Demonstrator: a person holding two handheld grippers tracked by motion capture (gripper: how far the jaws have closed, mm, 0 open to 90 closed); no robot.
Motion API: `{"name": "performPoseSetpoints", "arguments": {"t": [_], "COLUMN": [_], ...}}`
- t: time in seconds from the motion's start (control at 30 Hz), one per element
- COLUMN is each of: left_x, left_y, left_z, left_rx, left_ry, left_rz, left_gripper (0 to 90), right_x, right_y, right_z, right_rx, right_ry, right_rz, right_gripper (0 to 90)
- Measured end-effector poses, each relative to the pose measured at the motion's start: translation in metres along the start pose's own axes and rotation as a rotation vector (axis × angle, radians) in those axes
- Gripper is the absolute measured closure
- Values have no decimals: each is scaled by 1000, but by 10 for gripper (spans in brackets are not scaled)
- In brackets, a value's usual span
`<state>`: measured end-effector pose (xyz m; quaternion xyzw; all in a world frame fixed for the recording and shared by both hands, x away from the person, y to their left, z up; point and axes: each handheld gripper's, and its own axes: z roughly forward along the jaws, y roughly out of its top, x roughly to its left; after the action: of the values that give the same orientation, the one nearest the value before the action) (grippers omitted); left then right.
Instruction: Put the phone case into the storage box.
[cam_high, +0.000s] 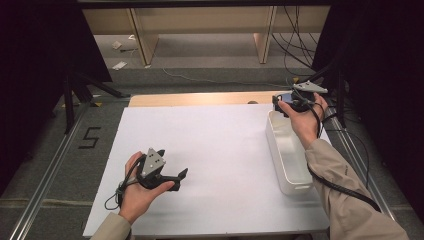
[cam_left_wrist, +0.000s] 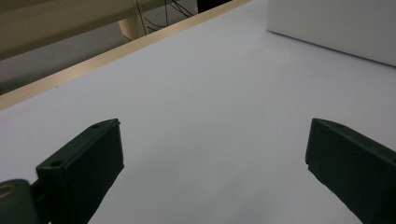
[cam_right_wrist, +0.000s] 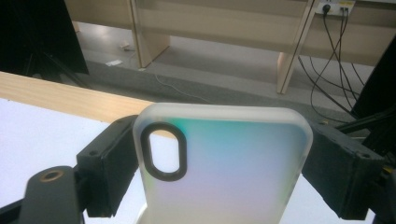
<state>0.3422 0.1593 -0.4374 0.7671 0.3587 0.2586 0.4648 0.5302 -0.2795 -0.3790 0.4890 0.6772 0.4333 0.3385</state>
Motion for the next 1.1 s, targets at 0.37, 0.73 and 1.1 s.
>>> {"name": "performPoseSetpoints", "arguments": {"t": [0.37,0.73,1.1], "left_x": [0,0,0], "left_y": [0,0,0], "left_z": [0,0,0], "left_rx": [0,2,2], "left_ry": [0,-1,-1], "left_rz": [0,1,1], "left_gripper": [34,35,35], "right_x": [-1,0,0], "right_y": [-2,-5,-7], "right_z": [4,7,9], "right_rx": [8,22,28], "right_ry": [-7,-6,-5], "right_rz": [0,-7,-9], "right_gripper": [178,178,178]}}
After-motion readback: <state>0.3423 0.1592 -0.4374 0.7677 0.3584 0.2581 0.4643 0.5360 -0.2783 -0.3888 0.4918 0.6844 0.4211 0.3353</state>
